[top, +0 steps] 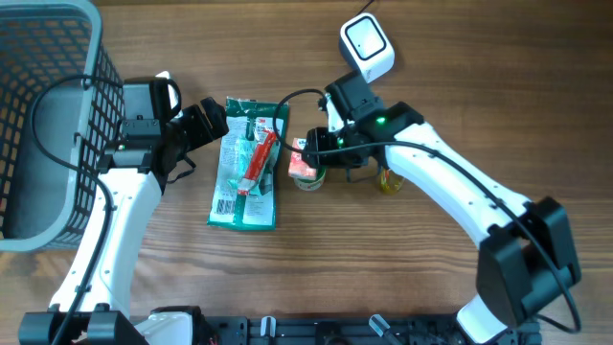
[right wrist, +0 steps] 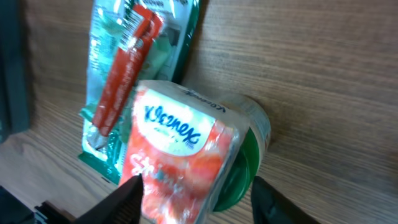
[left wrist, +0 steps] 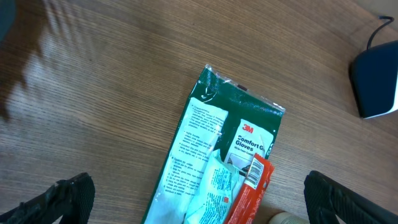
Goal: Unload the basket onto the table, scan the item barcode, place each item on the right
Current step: 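Reach the right gripper back to the Kleenex tissue pack and grasp it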
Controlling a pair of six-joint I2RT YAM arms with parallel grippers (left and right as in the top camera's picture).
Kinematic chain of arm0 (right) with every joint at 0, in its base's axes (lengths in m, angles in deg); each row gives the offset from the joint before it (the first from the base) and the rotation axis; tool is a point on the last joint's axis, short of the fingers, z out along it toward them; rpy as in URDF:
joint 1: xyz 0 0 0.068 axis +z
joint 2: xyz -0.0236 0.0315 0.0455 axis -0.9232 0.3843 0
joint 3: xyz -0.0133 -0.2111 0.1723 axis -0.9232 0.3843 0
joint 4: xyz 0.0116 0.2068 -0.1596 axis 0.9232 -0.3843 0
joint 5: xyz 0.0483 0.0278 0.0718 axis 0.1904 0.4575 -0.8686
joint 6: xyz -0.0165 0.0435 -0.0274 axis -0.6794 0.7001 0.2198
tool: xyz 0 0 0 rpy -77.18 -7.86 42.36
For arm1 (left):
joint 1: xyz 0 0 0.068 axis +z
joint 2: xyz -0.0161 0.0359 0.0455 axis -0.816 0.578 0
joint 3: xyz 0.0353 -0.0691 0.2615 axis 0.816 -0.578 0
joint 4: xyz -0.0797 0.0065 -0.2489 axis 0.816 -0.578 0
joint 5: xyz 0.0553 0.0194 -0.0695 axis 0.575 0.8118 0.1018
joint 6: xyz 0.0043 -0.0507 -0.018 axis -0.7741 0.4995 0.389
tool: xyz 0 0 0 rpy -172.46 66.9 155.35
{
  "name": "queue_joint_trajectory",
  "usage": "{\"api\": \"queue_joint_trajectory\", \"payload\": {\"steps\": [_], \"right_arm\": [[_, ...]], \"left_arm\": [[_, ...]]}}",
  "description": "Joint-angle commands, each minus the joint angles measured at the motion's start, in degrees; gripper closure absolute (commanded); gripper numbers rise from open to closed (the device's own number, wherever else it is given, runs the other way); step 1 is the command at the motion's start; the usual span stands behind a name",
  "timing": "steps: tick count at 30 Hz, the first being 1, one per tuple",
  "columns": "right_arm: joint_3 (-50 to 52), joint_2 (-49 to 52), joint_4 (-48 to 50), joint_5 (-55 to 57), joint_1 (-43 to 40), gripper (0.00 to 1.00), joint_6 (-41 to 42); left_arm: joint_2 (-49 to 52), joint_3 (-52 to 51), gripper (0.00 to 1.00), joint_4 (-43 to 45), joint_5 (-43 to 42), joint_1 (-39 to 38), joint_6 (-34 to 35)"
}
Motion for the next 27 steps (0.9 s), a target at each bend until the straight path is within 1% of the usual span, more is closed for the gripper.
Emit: {"api": "queue_joint_trajectory", "payload": {"steps": [1, 2, 4, 5, 6, 7, 9, 15, 27], "right_arm": [[0.5, 1.7, 0.7, -0.7, 0.3, 0.57, 1.5], [0.5, 1.7, 0.9, -0.8, 0.3, 0.61, 1.5], [0.5, 1.7, 0.9, -0.8, 0.3, 0.74, 1.5], [0.5, 1.7, 0.9, -0.8, 0.3, 0.84, 1.5], [0.5, 1.7, 0.9, -0.8, 0.3, 0.91, 1.4], [0.5, 1.7, 0.9, -0.8, 0.3, 0.96, 1.4], [0.3, 1.2, 1.0, -0.8, 0.0, 0.96, 1.4], [0.0, -5.6, 0.2, 0.6, -2.0, 0.96, -0.5], [0.0, -6.7, -6.4, 17.2, -2.3, 0.96, -0.2]], "left_arm": [[-0.7, 1.0, 0.0, 0.2, -0.7, 0.2, -0.3], [-0.7, 1.0, 0.0, 0.2, -0.7, 0.2, -0.3], [-0.8, 1.0, 0.0, 0.2, -0.7, 0.2, -0.3], [-0.7, 1.0, 0.0, 0.2, -0.7, 0.2, -0.3], [-0.7, 1.0, 0.0, 0.2, -0.7, 0.2, -0.3], [-0.7, 1.0, 0.0, 0.2, -0.7, 0.2, -0.3], [-0.8, 1.0, 0.0, 0.2, -0.7, 0.2, -0.3], [-0.7, 1.0, 0.0, 0.2, -0.7, 0.2, -0.3], [-0.7, 1.0, 0.0, 0.1, -0.7, 0.2, -0.3]]}}
